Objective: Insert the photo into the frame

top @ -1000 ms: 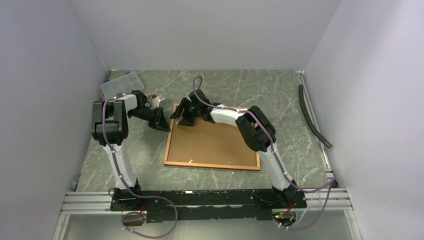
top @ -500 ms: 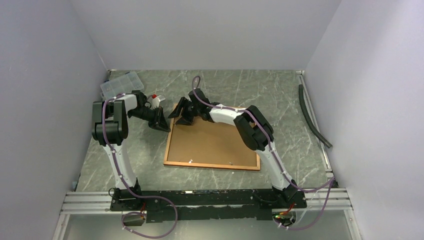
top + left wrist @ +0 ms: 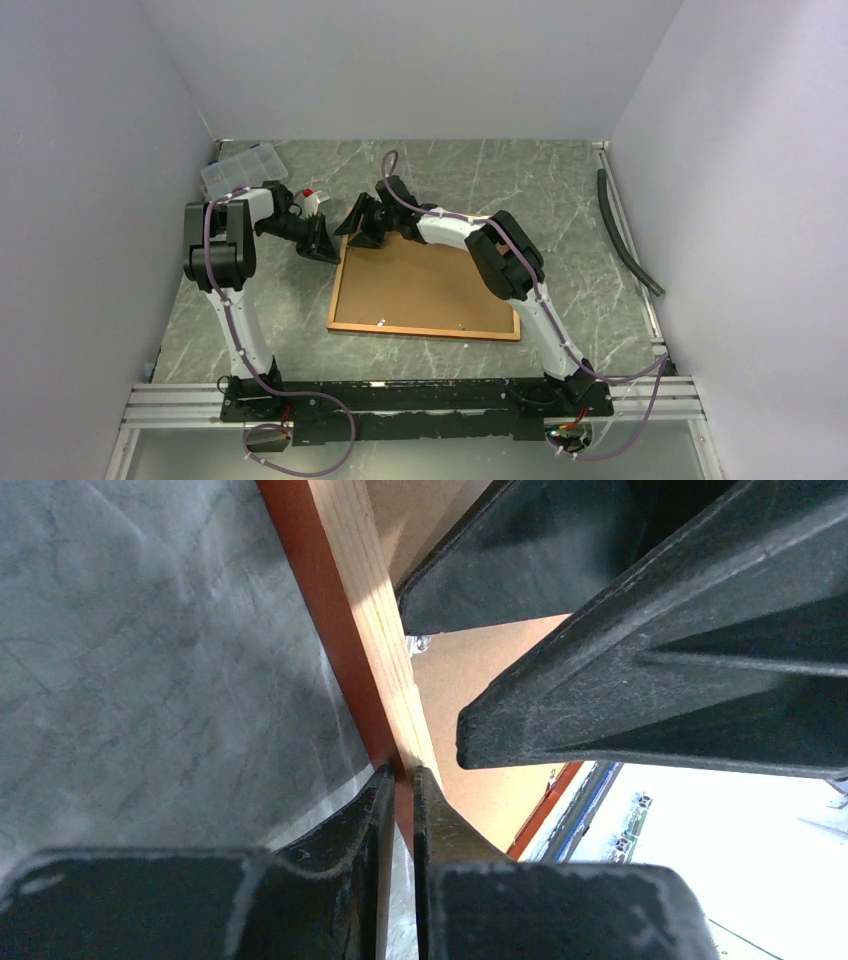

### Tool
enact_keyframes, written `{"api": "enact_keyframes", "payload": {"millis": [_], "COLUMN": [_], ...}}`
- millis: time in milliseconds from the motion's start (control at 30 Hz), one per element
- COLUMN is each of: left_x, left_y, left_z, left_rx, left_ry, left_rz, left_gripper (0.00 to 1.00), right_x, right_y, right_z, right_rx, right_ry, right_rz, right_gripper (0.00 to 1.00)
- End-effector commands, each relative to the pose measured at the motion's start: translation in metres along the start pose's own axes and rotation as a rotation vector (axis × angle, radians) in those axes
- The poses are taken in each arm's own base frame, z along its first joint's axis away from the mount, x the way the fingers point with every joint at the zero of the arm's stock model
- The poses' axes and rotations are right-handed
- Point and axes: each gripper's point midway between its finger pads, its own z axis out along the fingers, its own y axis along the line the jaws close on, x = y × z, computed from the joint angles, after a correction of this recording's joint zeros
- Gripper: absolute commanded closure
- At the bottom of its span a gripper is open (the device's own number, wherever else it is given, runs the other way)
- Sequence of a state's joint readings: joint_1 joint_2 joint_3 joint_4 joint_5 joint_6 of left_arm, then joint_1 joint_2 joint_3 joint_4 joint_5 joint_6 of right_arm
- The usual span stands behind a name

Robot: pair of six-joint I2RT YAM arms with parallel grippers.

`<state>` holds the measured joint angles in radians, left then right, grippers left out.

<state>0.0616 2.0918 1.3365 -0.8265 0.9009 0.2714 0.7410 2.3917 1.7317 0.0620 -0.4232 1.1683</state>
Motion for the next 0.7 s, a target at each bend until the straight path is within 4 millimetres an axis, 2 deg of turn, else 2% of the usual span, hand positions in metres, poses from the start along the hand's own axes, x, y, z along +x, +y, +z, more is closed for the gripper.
{"api": "enact_keyframes", "payload": {"millis": [0, 133, 267, 367, 667], "left_x": [0.008, 0.007, 0.008, 0.009, 0.008], "left_y": [0.003, 0.001, 0.000, 0.000, 0.001], "left_z": [0.004, 0.005, 0.004, 0.003, 0.004], "left_rx": [-0.024, -0.019, -0.020, -0.021, -0.018], "left_ry": [0.026, 0.024, 0.025, 0.024, 0.024], "left_rz": [0.039, 0.039, 0.038, 0.040, 0.037], "left_gripper": [0.86, 0.86, 0.87, 0.87, 0.88], "right_x": [0.002, -0.004, -0.022, -0.030, -0.018], "right_y": [0.014, 0.018, 0.030, 0.028, 0.007], "right_z": [0.002, -0.003, -0.016, -0.021, -0.009], "right_rx": [-0.027, -0.008, -0.006, 0.015, 0.032], "right_ry": [0.021, 0.014, -0.028, -0.040, 0.016], "right_rz": [-0.046, -0.102, -0.170, -0.196, -0.173], "right_gripper": [0.44, 0.44, 0.44, 0.44, 0.44]}}
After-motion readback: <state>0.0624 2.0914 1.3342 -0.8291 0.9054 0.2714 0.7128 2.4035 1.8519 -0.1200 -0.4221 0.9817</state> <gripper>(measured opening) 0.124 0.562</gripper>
